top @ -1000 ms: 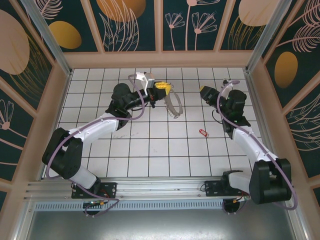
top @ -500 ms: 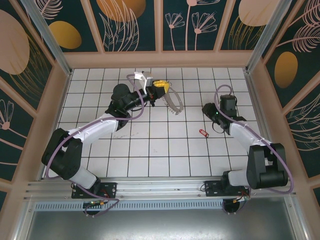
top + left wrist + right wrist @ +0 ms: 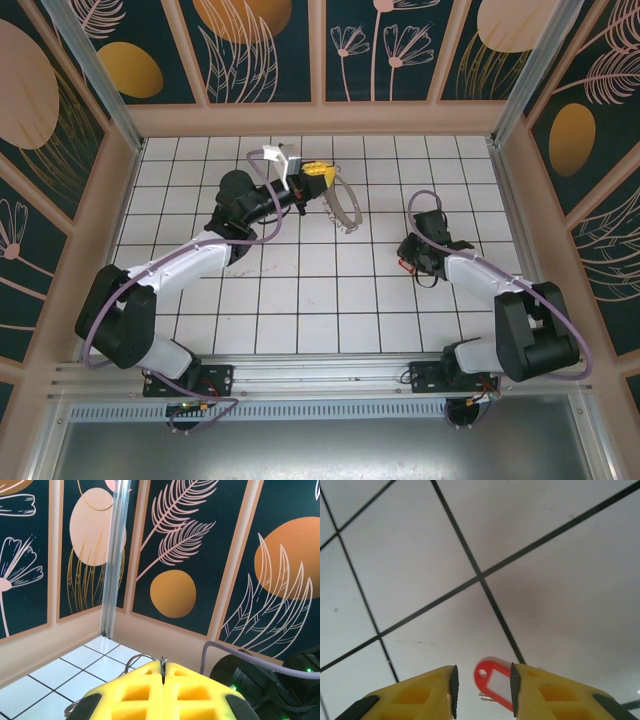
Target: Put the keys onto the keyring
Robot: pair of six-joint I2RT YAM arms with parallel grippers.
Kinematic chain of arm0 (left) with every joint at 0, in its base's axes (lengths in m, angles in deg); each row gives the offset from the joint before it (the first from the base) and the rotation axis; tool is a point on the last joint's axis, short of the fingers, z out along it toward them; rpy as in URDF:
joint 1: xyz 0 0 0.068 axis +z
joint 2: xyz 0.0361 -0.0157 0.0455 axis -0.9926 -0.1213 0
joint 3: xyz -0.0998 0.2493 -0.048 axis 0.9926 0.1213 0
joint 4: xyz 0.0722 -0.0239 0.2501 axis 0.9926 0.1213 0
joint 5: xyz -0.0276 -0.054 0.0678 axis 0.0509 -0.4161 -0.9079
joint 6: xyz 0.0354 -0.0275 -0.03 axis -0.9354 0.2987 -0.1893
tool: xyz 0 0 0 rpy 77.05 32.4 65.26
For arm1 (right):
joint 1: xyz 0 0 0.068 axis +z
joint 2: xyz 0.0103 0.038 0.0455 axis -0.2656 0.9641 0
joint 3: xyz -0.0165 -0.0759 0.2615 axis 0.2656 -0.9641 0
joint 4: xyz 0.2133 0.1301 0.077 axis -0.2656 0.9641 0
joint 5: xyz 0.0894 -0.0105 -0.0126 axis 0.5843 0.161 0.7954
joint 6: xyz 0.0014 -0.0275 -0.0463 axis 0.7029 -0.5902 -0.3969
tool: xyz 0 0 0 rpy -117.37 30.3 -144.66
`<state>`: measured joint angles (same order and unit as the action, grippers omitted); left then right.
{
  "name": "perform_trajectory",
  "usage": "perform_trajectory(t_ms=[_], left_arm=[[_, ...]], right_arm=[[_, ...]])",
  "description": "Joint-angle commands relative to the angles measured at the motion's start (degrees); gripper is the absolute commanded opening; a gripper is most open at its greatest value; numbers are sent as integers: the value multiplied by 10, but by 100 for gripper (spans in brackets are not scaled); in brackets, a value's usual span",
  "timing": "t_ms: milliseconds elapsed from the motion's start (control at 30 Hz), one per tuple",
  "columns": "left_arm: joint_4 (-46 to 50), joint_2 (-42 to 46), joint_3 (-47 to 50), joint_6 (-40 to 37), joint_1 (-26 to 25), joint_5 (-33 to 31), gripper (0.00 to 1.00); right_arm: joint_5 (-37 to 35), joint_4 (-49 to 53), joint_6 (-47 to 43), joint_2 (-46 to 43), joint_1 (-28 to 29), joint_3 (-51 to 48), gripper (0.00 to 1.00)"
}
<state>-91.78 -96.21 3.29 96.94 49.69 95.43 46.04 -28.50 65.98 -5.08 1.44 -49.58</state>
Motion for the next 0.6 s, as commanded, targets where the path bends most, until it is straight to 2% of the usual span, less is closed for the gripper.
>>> perform_trajectory(t_ms=[0, 567], left_arm=[[-18, 20, 9, 2, -2, 1, 0], [-22, 17, 8, -3, -2, 19, 0]], right_arm=[[-56, 42, 13, 6, 13, -7, 35], [-79, 56, 44, 13, 41, -30, 29]])
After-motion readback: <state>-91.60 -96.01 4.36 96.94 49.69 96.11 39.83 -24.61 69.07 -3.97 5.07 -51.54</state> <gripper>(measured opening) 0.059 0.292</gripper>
